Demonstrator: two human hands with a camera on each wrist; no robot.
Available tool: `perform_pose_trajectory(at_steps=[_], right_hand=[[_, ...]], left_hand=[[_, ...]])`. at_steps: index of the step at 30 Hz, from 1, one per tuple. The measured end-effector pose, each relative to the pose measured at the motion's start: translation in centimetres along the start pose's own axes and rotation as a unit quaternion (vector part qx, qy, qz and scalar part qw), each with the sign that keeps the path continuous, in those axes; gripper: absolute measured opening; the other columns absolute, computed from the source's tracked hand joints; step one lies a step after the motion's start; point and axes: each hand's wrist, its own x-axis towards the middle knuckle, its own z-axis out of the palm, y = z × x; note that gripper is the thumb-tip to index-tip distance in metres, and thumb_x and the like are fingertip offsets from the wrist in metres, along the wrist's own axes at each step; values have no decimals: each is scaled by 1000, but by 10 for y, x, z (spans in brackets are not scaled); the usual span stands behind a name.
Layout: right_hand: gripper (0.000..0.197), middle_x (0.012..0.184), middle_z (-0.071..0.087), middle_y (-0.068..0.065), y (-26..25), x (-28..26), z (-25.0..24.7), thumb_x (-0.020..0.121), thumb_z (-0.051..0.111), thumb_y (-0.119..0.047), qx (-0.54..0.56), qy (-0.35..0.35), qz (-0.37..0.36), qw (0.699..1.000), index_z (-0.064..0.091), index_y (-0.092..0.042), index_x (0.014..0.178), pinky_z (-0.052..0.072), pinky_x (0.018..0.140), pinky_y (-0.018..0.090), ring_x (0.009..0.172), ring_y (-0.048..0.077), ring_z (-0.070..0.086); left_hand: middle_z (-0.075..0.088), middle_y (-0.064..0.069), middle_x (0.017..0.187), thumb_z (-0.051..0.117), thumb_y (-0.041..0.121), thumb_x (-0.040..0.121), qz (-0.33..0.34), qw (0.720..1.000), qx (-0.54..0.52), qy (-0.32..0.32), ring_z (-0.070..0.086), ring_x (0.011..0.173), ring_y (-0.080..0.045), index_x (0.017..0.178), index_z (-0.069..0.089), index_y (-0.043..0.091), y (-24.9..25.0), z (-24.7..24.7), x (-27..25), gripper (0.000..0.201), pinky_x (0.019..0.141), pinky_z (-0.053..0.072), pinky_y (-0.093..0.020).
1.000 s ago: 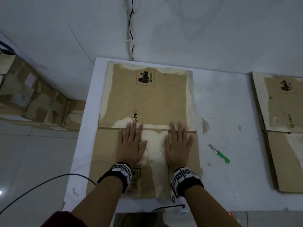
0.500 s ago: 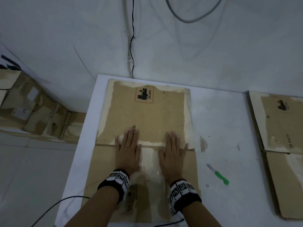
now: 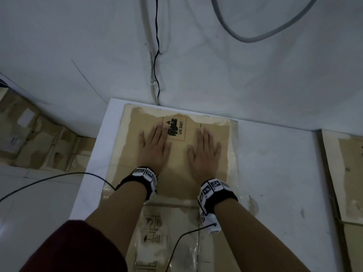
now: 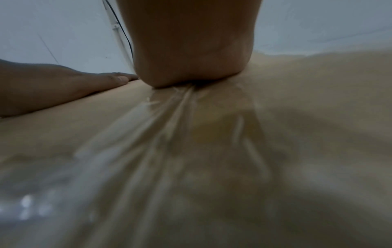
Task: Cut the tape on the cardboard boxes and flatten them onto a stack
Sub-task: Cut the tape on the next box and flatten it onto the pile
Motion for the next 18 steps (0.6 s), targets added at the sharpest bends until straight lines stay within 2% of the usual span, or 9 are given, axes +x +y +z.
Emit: perform_pose_trajectory(at_steps=[5,7,9,12,14,16,18], right_hand=[[72,165,-4,1,3,6,-7,92,12,-54,14,-69,3,998,2,-25,157,-13,118,47,152,18,-7],[72,165,-9,1,10,8,-17,97,27,-50,31,-123,-12,992,-1,-24,157,-13,119,47,151,18,-11],[73,165,-7,3,19,-3,-28,100,41,-40,44,-148,-28,988,1,-21,158,-6,122,46,152,19,-9],[68,165,3,4,25,-56,-39,99,43,-33,73,-133,-31,988,10,-21,158,2,122,46,152,19,-2],[63,165,5,1,26,-110,-38,100,35,-36,76,-108,-49,990,12,-23,158,2,123,46,152,15,-2],[60,165,4,-2,26,-164,-34,101,24,-41,78,-82,-54,992,11,-24,158,0,123,45,151,12,-5],[59,165,3,-3,26,-209,-28,102,22,-39,78,-65,-42,994,8,-26,158,1,123,46,152,11,-4]], left_hand=[[-2,4,162,2,52,91,-10,999,1,-41,-2,149,-13,155,4,24,1,-6,4,70,117,-11,-48],[-7,1,162,1,54,87,-14,997,-9,-78,-7,149,-15,155,0,22,3,-12,0,75,116,-13,-46],[-9,-2,162,7,51,88,-15,994,-9,-105,-8,149,-18,154,-1,19,8,-17,-16,74,116,-12,-44],[-7,-2,161,2,54,89,-12,993,-15,-116,-6,149,-19,155,1,17,13,-20,-69,76,117,-10,-41],[-5,1,161,1,55,91,7,995,-35,-98,-6,149,-17,155,3,18,11,-16,-117,74,118,-12,-38],[0,2,162,6,51,97,24,996,-43,-72,-2,149,-15,155,8,18,7,-10,-164,66,120,-8,-39],[6,1,162,15,43,100,19,999,-20,-47,5,149,-16,154,13,16,2,-5,-208,61,120,0,-43]])
